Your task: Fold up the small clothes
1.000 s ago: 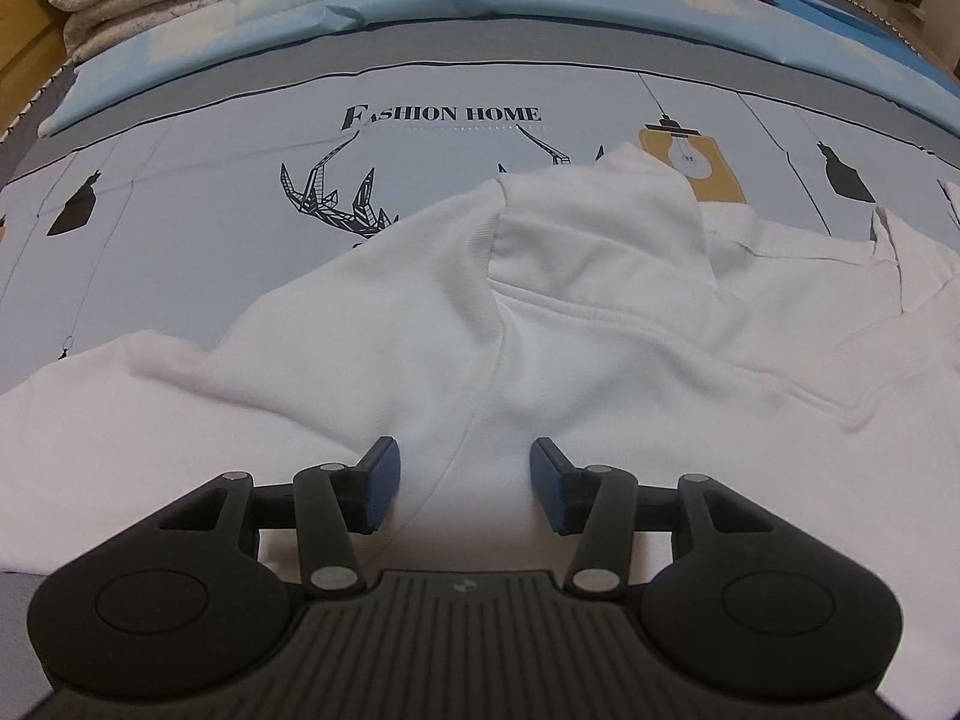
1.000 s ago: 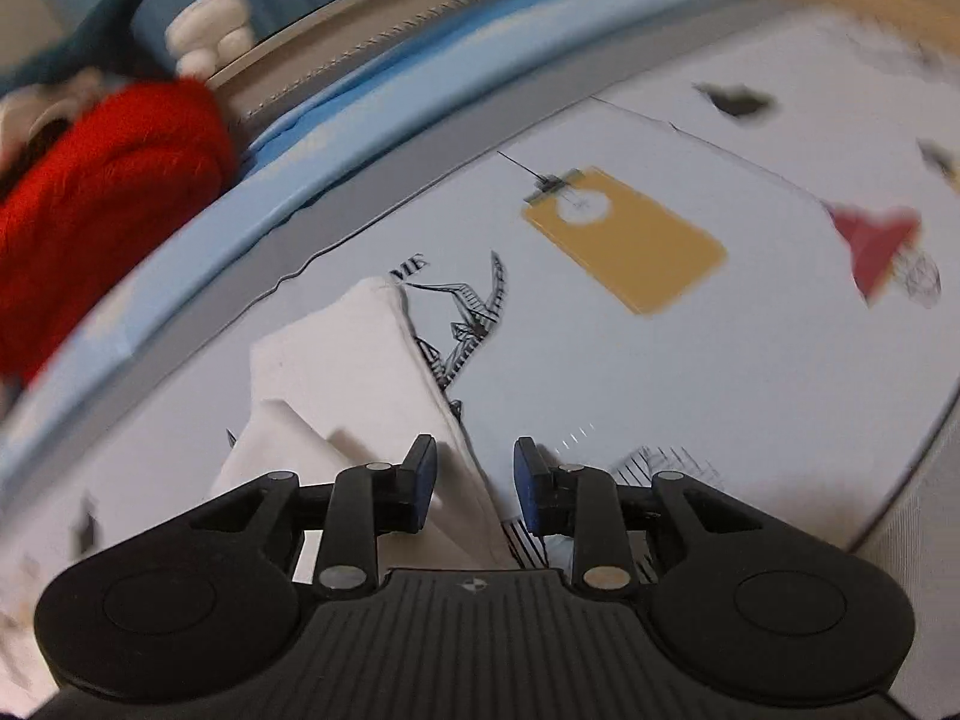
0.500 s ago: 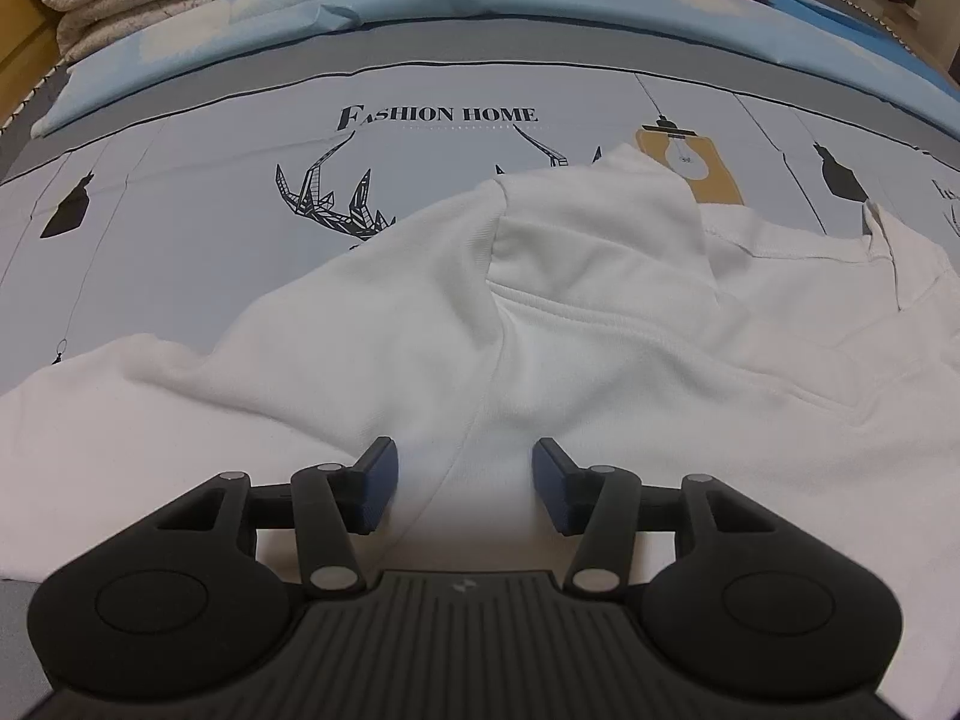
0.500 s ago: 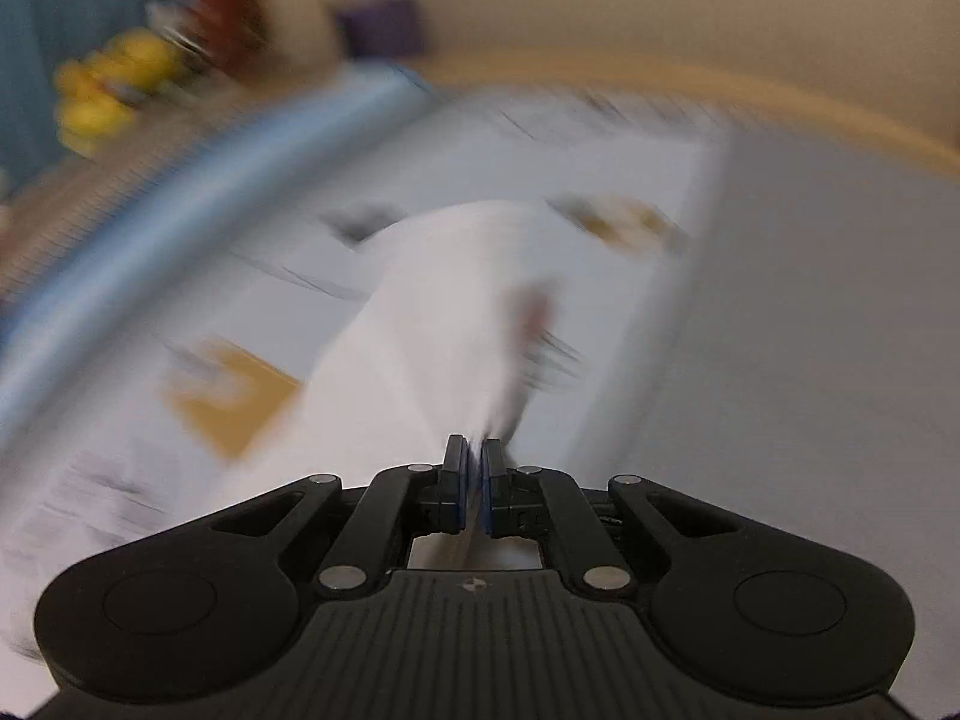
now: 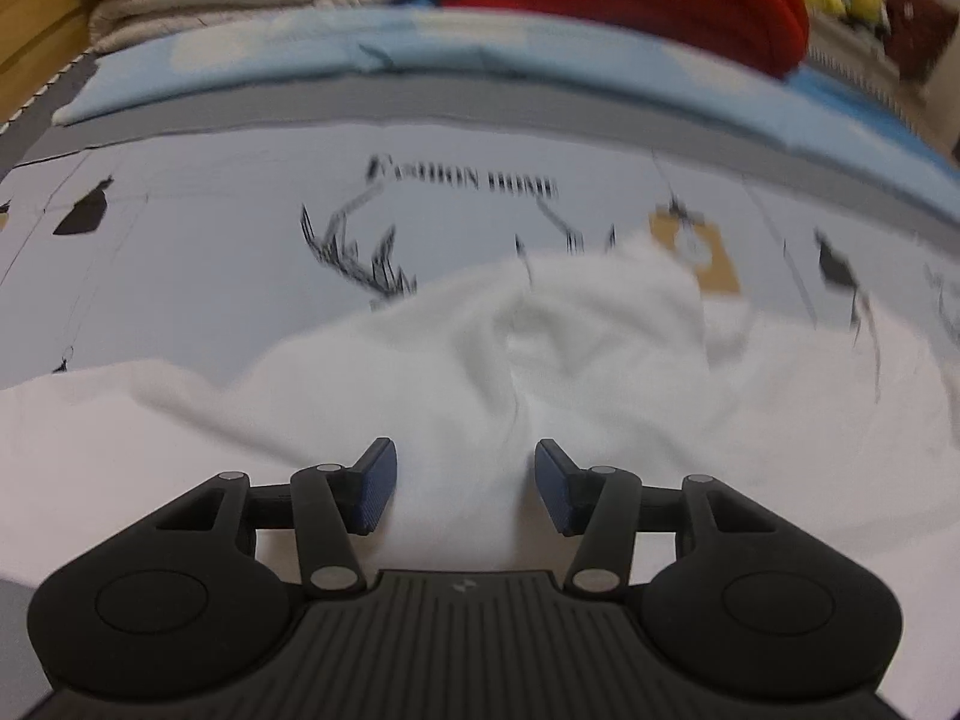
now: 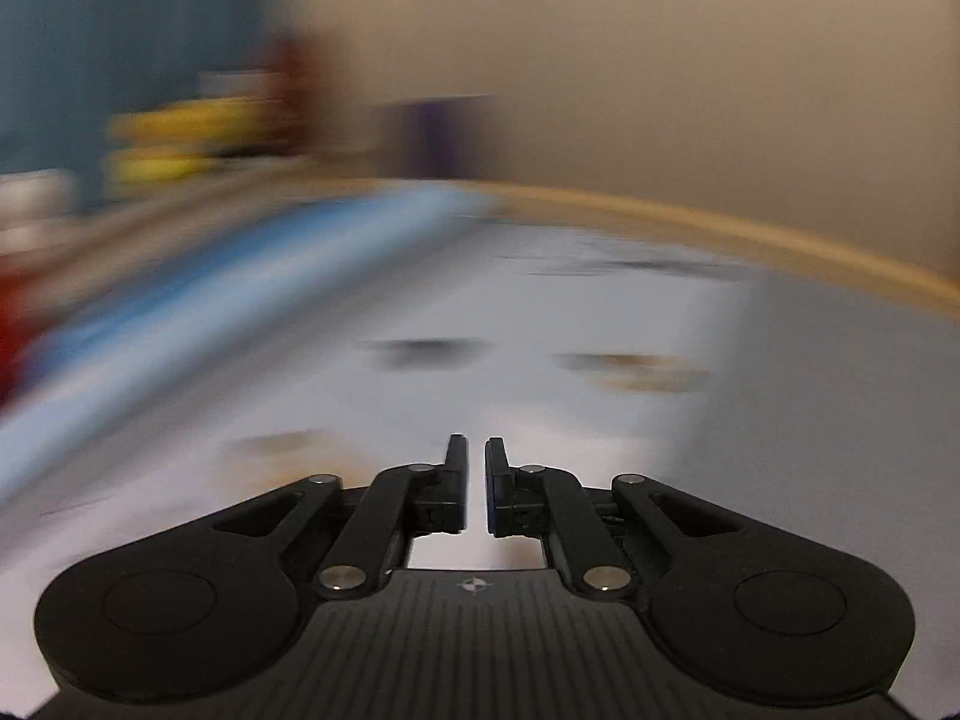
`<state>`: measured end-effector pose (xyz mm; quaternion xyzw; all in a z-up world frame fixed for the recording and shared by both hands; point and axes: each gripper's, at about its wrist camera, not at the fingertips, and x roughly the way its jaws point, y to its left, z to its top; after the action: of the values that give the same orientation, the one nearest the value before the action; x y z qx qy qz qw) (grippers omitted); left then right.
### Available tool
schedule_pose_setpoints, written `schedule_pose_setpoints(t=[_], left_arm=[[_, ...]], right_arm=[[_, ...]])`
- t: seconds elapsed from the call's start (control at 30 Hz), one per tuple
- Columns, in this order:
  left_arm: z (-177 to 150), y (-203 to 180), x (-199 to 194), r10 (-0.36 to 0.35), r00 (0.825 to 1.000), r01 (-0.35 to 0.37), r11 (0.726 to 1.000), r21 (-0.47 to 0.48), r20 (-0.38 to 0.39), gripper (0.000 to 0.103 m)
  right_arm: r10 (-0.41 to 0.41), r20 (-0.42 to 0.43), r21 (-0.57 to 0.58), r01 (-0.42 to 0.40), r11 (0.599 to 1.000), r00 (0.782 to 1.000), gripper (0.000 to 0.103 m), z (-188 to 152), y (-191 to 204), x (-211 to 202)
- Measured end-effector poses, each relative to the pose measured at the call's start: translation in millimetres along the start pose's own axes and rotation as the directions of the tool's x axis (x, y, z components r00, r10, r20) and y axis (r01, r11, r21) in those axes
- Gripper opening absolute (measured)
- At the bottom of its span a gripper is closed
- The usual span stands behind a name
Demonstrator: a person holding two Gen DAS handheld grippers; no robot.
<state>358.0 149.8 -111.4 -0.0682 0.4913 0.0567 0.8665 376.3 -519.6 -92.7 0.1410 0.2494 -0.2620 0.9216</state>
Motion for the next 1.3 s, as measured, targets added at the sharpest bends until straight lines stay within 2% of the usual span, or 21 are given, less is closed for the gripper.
schedule_pose_setpoints(t=[0.03, 0.07, 0.13, 0.17, 0.3, 0.37, 0.4, 0.47, 0.57, 0.73, 0.77, 0.87, 0.93, 0.97, 1.0, 1.07, 1.1, 1.13, 1.17, 1.2, 1.3], left_arm=[[3, 1, -1, -0.012, 1.0, 0.013, 1.0, -0.014, 0.021, 0.057], [5, 2, -1, -0.021, 0.999, 0.022, 1.0, -0.02, 0.04, 0.057], [8, 2, 1, -0.027, 0.997, 0.029, 0.999, -0.028, 0.078, 0.057], [9, 2, 4, -0.03, 0.996, 0.033, 0.999, -0.031, 0.089, 0.057], [10, -2, 14, -0.059, 0.993, 0.064, 0.997, -0.037, 0.106, 0.057], [9, -3, 21, -0.064, 0.994, 0.067, 0.997, -0.027, 0.09, 0.056], [9, -5, 25, -0.058, 0.995, 0.06, 0.998, -0.013, 0.075, 0.052], [6, -4, 30, -0.039, 0.997, 0.038, 0.999, 0.015, 0.071, 0.038], [6, -3, 35, -0.051, 0.995, 0.047, 0.997, 0.054, 0.09, 0.008], [13, -1, 36, -0.015, 0.989, 0.012, 1.0, 0.018, 0.149, 0.003], [13, -1, 36, -0.015, 0.99, 0.013, 1.0, 0.013, 0.143, 0.004], [16, 4, 34, -0.019, 0.997, 0.021, 1.0, -0.016, 0.08, 0.015], [19, 9, 27, -0.024, 0.996, 0.025, 1.0, -0.014, 0.081, 0.022], [20, 13, 23, -0.03, 0.995, 0.032, 0.999, -0.021, 0.093, 0.027], [21, 18, 22, -0.036, 0.994, 0.04, 0.999, -0.035, 0.1, 0.035], [20, 25, 23, -0.057, 0.994, 0.063, 0.996, -0.06, 0.091, 0.044], [19, 27, 25, -0.071, 0.994, 0.076, 0.995, -0.065, 0.078, 0.044], [18, 27, 28, -0.076, 0.995, 0.08, 0.995, -0.064, 0.067, 0.044], [16, 26, 30, -0.072, 0.995, 0.076, 0.996, -0.053, 0.067, 0.039], [14, 24, 31, -0.069, 0.995, 0.072, 0.997, -0.034, 0.078, 0.016], [14, 16, 33, -0.069, 0.992, 0.069, 0.998, -0.002, 0.102, 0.001]], right_arm=[[0.133, -0.038, -0.036, -0.134, 0.99, 0.99, 0.018, -3, 21, -6], [0.279, -0.108, -0.067, -0.287, 0.956, 0.954, 0.026, -10, 47, -14], [0.476, -0.252, -0.08, -0.508, 0.857, 0.843, 0.027, -29, 87, -28], [0.539, -0.337, -0.095, -0.598, 0.796, 0.772, 0.027, -44, 111, -35], [0.603, -0.497, -0.169, -0.751, 0.638, 0.624, 0.027, -83, 172, -64], [0.547, -0.591, -0.189, -0.762, 0.62, 0.592, 0.027, -101, 193, -62], [0.507, -0.621, -0.213, -0.752, 0.624, 0.597, 0.027, -109, 201, -54], [0.433, -0.637, -0.275, -0.713, 0.645, 0.638, 0.026, -122, 209, -46], [0.434, -0.578, -0.338, -0.687, 0.644, 0.691, 0.0, -128, 216, -54], [0.446, -0.361, -0.292, -0.554, 0.78, 0.819, 0.0, -96, 213, -21], [0.446, -0.359, -0.271, -0.549, 0.791, 0.82, 0.0, -92, 212, -14], [0.492, -0.426, -0.184, -0.605, 0.775, 0.759, 0.0, -84, 203, -11], [0.468, -0.429, -0.214, -0.59, 0.779, 0.773, 0.009, -81, 197, -14], [0.46, -0.443, -0.208, -0.587, 0.782, 0.77, 0.024, -80, 192, -12], [0.461, -0.469, -0.179, -0.592, 0.785, 0.753, 0.036, -82, 187, -12], [0.466, -0.549, -0.148, -0.629, 0.763, 0.694, 0.036, -95, 193, -12], [0.439, -0.574, -0.187, -0.632, 0.752, 0.692, 0.032, -102, 194, -13], [0.389, -0.559, -0.263, -0.601, 0.755, 0.732, 0.025, -109, 198, -15], [0.346, -0.542, -0.326, -0.571, 0.754, 0.766, 0.006, -115, 201, -16], [0.353, -0.537, -0.32, -0.572, 0.755, 0.766, 0.006, -117, 201, -14], [0.357, -0.472, -0.294, -0.525, 0.798, 0.806, 0.004, -114, 195, -6]])
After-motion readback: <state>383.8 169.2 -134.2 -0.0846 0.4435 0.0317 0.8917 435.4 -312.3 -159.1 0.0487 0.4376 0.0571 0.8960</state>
